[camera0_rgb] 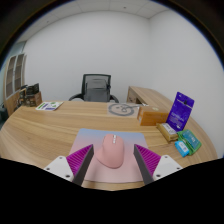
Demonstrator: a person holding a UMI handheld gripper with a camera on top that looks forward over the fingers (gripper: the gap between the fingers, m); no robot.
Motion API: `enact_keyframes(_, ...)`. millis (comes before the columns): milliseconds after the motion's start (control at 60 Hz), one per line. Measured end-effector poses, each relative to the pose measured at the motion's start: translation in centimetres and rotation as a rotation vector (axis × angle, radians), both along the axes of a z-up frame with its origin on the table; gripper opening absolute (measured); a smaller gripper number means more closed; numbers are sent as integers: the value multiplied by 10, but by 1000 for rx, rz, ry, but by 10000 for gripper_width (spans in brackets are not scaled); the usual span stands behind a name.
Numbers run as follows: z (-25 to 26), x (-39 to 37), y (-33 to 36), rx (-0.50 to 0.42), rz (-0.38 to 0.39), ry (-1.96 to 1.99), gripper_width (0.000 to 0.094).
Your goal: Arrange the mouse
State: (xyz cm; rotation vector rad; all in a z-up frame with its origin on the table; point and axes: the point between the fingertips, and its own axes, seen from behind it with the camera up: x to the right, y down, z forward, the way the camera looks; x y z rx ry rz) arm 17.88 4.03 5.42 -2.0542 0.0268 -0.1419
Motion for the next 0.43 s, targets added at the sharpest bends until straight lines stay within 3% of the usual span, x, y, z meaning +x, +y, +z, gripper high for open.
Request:
enact_keyframes(133, 16, -27, -87, 87, 47, 75, 844)
enact_keyframes(433, -5, -41, -244, 140, 58, 174, 843)
